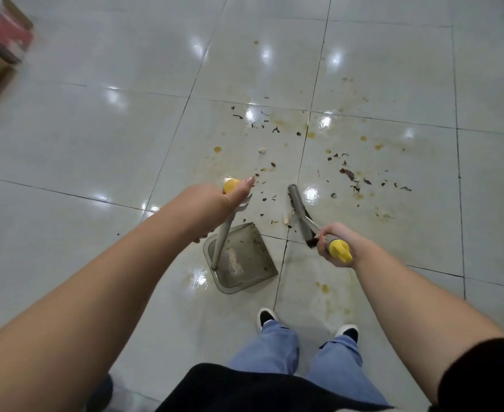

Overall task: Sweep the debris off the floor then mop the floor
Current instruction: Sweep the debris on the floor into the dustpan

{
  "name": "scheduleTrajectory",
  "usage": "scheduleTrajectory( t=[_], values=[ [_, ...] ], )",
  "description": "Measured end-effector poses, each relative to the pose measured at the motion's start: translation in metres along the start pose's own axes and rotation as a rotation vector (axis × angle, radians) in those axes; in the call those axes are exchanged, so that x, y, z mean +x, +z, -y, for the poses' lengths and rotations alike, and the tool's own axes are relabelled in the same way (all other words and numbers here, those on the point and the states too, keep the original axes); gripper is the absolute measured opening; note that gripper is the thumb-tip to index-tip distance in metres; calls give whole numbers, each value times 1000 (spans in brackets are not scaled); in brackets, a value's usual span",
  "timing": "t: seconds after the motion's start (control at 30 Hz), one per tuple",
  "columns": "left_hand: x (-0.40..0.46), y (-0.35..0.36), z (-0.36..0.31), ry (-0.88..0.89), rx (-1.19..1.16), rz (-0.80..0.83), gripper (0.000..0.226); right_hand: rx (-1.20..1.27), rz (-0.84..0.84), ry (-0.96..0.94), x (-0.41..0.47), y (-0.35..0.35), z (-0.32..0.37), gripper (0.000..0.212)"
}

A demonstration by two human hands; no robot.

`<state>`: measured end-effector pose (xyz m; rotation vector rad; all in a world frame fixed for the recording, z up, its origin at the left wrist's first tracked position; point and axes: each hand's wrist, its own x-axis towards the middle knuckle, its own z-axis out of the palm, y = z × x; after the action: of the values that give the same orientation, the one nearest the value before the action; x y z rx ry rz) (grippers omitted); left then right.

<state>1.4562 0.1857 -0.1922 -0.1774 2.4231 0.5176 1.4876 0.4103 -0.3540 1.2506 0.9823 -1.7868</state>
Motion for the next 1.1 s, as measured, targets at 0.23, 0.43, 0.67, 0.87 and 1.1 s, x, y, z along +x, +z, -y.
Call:
scheduleTrajectory(
  t=[0.23,0.43,0.67,0.87,1.1],
  values=[
    [5,-10,20,-9,-3,-12,71,118,-28,-2,-23,-19,11,20],
    [10,-10,26,-36,-66,12,71,118,-104,-52,-36,-17,1,24],
    [21,2,16,-28,-131,12,65,111,-105,-44,-11,-7,-6,26],
    [34,4,-5,-60,-77,-6,68,54,-18,-5,13,21,10,18],
    [55,1,-28,-97,-57,-12,72,91,93,-1,21,62,54,25]
  ],
)
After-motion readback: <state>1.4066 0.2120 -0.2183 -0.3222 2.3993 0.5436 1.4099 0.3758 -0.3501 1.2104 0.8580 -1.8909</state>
